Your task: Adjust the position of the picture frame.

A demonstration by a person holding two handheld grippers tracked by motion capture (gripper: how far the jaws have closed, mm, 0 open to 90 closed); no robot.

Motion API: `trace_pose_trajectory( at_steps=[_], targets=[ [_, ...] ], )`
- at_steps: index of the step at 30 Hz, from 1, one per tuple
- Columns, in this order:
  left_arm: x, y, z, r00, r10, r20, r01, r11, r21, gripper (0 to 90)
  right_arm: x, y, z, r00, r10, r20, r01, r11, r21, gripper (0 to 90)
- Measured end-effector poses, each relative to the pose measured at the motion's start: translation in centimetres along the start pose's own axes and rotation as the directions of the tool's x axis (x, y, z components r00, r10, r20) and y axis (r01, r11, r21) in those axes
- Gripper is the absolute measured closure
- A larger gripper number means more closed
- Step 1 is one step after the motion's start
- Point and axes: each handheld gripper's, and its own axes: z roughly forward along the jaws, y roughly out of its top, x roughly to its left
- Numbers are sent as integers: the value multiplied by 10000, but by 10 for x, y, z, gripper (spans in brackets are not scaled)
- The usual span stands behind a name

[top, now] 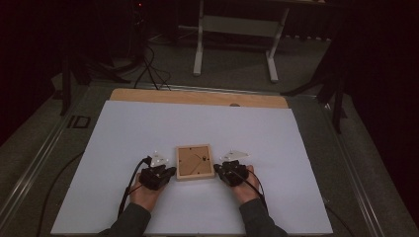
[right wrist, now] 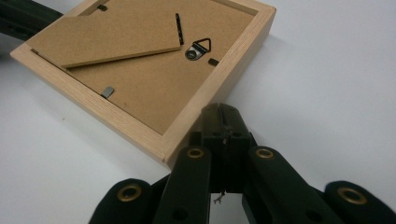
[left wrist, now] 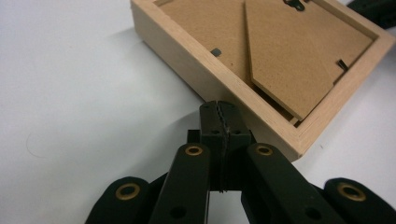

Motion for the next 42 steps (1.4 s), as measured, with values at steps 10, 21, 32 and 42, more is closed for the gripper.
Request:
trace_pose_trajectory(
  at_steps=[10, 21, 32, 42],
  targets=[
    [6, 6, 7, 9975, -645, -281, 640, 9978, -186, 900, 0, 3, 13, 9991, 78, 413, -90, 9996, 285, 899],
    [10, 16, 16, 9966, -620, -548, 610, 9979, -194, 900, -8, 9, 20, 9978, 519, 418, -525, 9985, 148, 900],
    [8, 25, 26, 9977, -489, -463, 482, 9987, -146, 900, -22, 8, 21, 9934, 972, 617, -972, 9953, -17, 899],
    [11, 24, 25, 9973, -586, -438, 581, 9982, -128, 900, -20, 7, 21, 9941, 998, 414, -996, 9950, -79, 898]
  ],
)
